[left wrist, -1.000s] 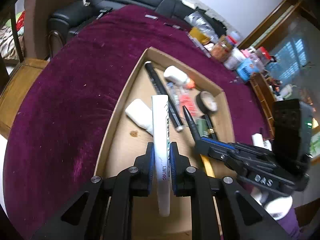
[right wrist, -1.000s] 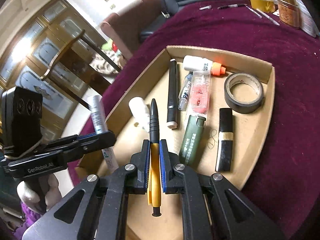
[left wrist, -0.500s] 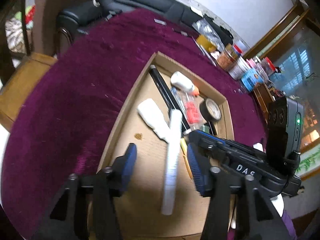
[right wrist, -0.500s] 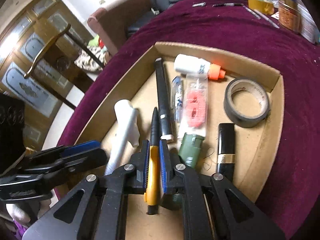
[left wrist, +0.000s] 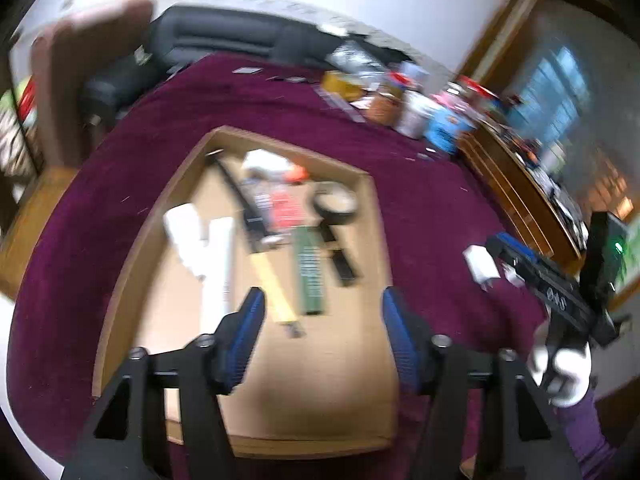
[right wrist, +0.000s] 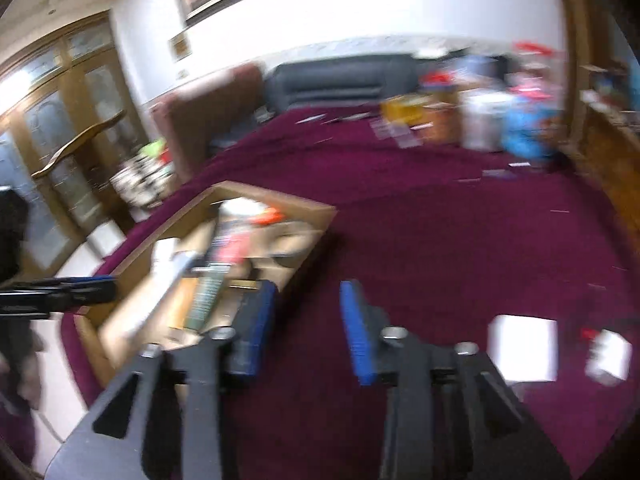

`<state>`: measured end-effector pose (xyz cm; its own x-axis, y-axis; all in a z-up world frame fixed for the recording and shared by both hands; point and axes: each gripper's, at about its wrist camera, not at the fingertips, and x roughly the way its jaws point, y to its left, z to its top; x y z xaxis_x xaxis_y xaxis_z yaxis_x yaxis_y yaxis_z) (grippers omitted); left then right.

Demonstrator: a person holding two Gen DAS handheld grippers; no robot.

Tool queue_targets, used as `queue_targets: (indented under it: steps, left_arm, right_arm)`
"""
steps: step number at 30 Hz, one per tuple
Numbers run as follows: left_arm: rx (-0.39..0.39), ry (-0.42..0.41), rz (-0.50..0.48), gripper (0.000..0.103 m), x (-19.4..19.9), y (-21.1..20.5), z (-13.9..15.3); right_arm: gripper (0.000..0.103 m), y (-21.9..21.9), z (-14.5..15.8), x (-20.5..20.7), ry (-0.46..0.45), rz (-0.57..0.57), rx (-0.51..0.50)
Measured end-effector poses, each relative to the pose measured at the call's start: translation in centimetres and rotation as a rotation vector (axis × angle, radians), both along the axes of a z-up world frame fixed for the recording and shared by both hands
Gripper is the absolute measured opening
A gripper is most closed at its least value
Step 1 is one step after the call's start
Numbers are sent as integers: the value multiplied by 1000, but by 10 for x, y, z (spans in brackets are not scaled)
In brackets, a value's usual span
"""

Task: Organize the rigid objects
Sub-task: 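Close the left tool on the white charger while right moves to the black red-capped marker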

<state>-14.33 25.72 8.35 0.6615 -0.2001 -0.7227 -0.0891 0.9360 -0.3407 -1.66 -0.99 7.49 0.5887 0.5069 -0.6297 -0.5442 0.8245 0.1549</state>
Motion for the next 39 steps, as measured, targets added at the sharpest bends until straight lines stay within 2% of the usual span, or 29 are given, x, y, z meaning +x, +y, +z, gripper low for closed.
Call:
queue_targets:
  steps: [2, 6, 8, 11, 14, 16, 19, 20, 22, 23, 26, 28, 31, 35, 37, 39]
  left_arm:
    - [9, -18, -53, 63, 1, -24, 4]
    - [-12, -6, -184, 63, 12, -79, -2]
    - [-12, 23, -222, 63, 17, -101, -10]
    - [-7, 63, -249, 63, 22, -123, -18]
    - [6, 87, -245, 63, 21, -133, -19]
    - [22, 88, -219, 63, 21, -132, -15]
    - [31, 95, -180, 63, 22, -128, -15]
    - [28, 100, -174, 63, 24, -128, -16]
    - [18, 115, -168, 63, 30, -130, -20]
    - [13, 124, -167, 63, 34, -132, -23]
    - [-25, 156, -182, 63, 50, -147, -34]
    - [-34, 175, -212, 63, 61, -162, -43]
    - [-12, 190, -279, 63, 72, -187, -52]
    - [96, 178, -346, 64, 81, -219, -58]
    - [163, 162, -363, 64, 85, -230, -59]
    - [196, 158, -371, 64, 91, -236, -63]
  right_arm:
    - [47, -45, -2, 9, 2, -97, 4]
    - [47, -122, -12, 30, 76, -268, 54]
    - [47, -143, -19, 42, 126, -289, 119]
    - [47, -142, -29, 58, 180, -273, 184]
    - [47, -126, -40, 80, 252, -191, 253]
    - [47, -114, -50, 94, 278, -183, 234]
    - [50, -89, -65, 103, 313, -112, 157]
    - [51, -84, -70, 101, 341, -32, 192]
    - [51, -78, -80, 96, 477, 205, 386]
    - [51, -75, -83, 93, 530, 280, 441]
    - [51, -79, -63, 82, 399, 280, 431]
    - [51, -94, -61, 85, 395, 241, 492]
    - [51, -115, -63, 91, 363, 122, 499]
    - [51, -131, -65, 97, 378, 35, 547]
    - [51, -133, -64, 98, 373, 19, 547]
    - [51, -130, -60, 98, 363, 9, 533]
